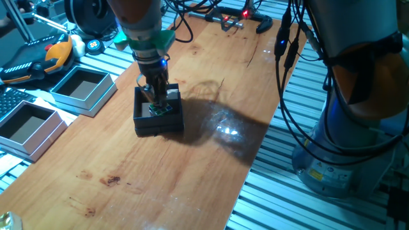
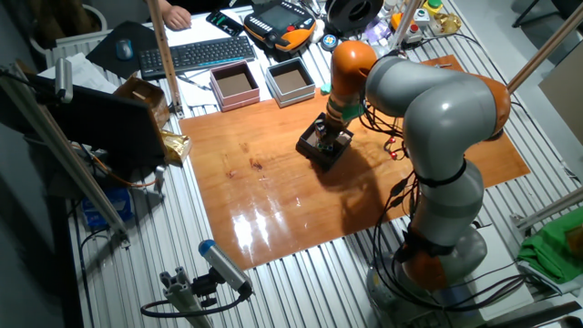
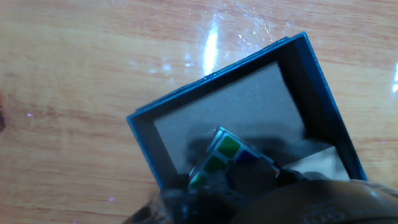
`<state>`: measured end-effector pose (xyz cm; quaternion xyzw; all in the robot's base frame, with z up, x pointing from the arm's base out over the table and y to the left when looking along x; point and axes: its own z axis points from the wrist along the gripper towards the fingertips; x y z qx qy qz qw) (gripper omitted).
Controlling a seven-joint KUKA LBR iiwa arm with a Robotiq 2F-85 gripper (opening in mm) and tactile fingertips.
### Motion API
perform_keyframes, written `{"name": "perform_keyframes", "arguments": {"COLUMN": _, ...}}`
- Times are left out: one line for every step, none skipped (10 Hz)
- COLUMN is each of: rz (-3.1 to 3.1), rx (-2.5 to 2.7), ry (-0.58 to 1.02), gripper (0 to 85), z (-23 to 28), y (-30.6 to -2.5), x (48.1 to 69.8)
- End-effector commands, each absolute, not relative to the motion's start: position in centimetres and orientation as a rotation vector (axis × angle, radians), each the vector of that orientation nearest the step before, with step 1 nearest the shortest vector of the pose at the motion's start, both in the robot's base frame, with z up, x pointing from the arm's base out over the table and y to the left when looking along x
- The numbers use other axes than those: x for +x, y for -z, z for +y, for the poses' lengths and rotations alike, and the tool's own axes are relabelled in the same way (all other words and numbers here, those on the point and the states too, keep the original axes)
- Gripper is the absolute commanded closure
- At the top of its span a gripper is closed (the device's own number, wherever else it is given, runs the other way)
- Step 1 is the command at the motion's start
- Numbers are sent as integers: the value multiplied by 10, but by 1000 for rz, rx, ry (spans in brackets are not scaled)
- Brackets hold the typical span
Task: Take everything out of the gift box
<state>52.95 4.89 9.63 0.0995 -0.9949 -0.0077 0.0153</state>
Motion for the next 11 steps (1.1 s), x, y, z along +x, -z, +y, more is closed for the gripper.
{"name": "perform_keyframes", "arguments": {"rz": -3095, "rx": 325, "ry": 36, "gripper": 603, "z": 46, "y": -95, "x": 531}}
{"name": "perform_keyframes", "arguments": {"rz": -3096, "rx": 333, "ry": 36, "gripper": 680, "z": 44, "y": -98, "x": 531}}
{"name": "perform_keyframes", "arguments": {"rz": -3086, "rx": 317, "ry": 32, "gripper": 690, "z": 41, "y": -109, "x": 532}}
{"name": "perform_keyframes", "arguments": {"rz": -3064, "rx": 315, "ry": 31, "gripper": 727, "z": 36, "y": -121, "x": 535}}
{"name": "perform_keyframes", "arguments": {"rz": -3044, "rx": 323, "ry": 29, "gripper": 753, "z": 30, "y": -134, "x": 540}}
{"name": "perform_keyframes", "arguments": {"rz": -3024, "rx": 350, "ry": 12, "gripper": 777, "z": 19, "y": -146, "x": 547}}
{"name": "perform_keyframes", "arguments": {"rz": -3012, "rx": 388, "ry": 6, "gripper": 803, "z": 6, "y": -150, "x": 555}}
{"name": "perform_keyframes", "arguments": {"rz": -3024, "rx": 412, "ry": -17, "gripper": 827, "z": -8, "y": -149, "x": 562}}
{"name": "perform_keyframes", "arguments": {"rz": -3039, "rx": 433, "ry": -46, "gripper": 837, "z": -20, "y": -147, "x": 568}}
{"name": "perform_keyframes", "arguments": {"rz": -3041, "rx": 452, "ry": -66, "gripper": 840, "z": -32, "y": -149, "x": 575}}
{"name": "perform_keyframes", "arguments": {"rz": -3043, "rx": 471, "ry": -110, "gripper": 840, "z": -45, "y": -152, "x": 581}}
